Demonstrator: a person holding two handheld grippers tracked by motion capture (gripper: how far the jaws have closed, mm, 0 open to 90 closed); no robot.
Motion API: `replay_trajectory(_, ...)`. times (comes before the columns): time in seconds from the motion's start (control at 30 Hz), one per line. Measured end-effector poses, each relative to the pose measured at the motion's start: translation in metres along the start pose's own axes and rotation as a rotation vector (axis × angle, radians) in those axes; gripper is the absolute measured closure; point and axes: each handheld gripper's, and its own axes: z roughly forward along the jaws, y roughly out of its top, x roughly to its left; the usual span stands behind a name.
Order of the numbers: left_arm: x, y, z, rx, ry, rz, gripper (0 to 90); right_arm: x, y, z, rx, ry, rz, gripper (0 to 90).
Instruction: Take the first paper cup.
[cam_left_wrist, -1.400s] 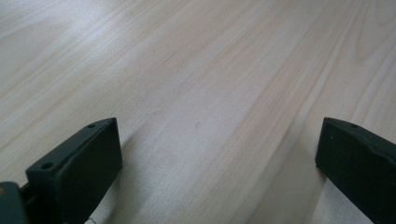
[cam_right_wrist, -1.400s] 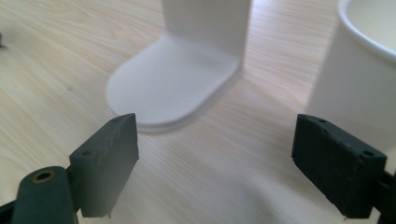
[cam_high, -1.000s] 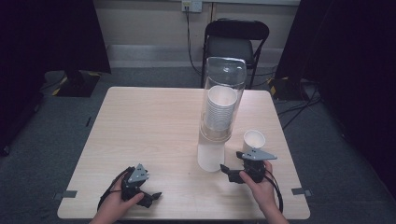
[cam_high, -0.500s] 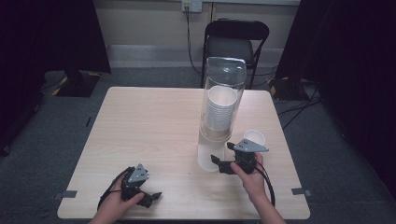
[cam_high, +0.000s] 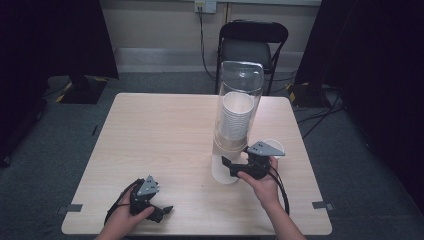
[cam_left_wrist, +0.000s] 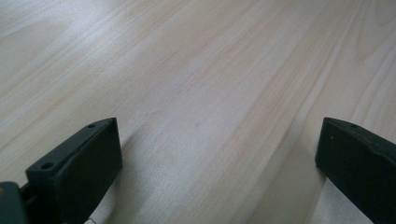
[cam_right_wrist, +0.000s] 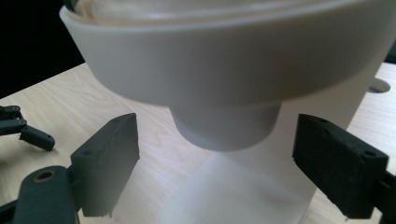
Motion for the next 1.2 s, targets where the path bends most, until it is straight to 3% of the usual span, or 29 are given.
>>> replay_trajectory(0.1,0.0,0.001,-0.001,0.017,0.003,0.005,0.0,0.002,0.003,0.002,-0.01,-0.002,-0.003,14.5)
replay_trajectory(0.67,0.0,0.001,-0.001,0.016,0.004,0.005,0.0,0.001,0.007,0.018,-0.066,-0.007,-0.013,22.2)
replay_trajectory(0.8,0.0,0.001,-0.001,0.016,0.004,0.005,0.0,0.0,0.007,0.017,-0.088,-0.015,-0.007,32.4)
replay_trajectory(0.87,0.0,0.001,-0.001,0.016,0.004,0.004,0.0,-0.001,0.006,0.017,-0.089,-0.01,-0.006,33.2)
replay_trajectory(1.2,0.0,0.001,-0.001,0.017,0.004,0.005,0.0,-0.002,0.003,0.017,-0.097,-0.009,-0.044,34.6)
